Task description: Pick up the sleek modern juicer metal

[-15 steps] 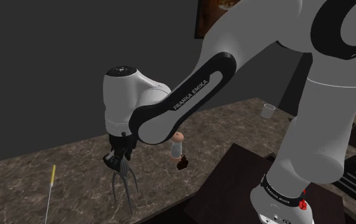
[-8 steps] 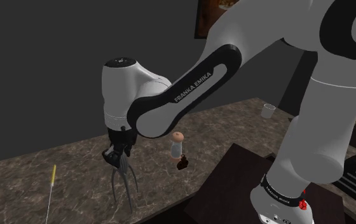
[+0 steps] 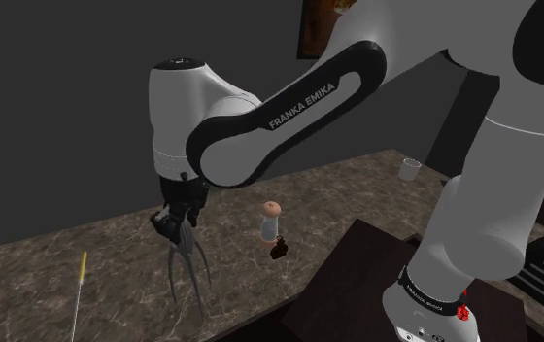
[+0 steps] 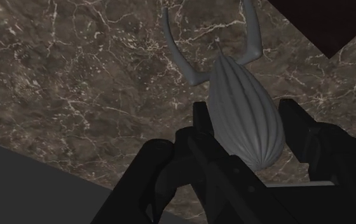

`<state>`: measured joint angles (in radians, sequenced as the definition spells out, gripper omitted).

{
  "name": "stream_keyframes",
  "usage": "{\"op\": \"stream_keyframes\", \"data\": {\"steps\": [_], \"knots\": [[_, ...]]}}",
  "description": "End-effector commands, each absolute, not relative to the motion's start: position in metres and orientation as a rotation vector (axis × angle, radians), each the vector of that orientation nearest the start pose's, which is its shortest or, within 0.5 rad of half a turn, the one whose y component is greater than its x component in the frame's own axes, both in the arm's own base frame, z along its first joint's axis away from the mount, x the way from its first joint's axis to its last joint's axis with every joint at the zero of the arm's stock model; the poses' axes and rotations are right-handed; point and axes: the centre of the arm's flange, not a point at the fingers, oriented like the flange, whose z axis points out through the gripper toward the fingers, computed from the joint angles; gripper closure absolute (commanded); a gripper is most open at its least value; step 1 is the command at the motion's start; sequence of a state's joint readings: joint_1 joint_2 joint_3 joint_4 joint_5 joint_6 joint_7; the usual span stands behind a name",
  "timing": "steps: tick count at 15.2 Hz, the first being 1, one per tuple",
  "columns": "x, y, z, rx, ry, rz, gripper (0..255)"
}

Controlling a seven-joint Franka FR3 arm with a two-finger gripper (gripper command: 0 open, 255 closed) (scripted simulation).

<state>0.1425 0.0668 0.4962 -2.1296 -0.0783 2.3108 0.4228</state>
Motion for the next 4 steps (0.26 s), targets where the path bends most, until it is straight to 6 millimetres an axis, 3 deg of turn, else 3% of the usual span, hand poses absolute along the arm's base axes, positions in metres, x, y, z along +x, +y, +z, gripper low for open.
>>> {"op": "stream_keyframes", "data": {"steps": [1,4], "knots": [[0.454,0.3302,0.4034,-3.072,-0.405,-0.187,255],[0.454,0.3302,0.4095,-3.072,-0.405,-0.187,255]]}}
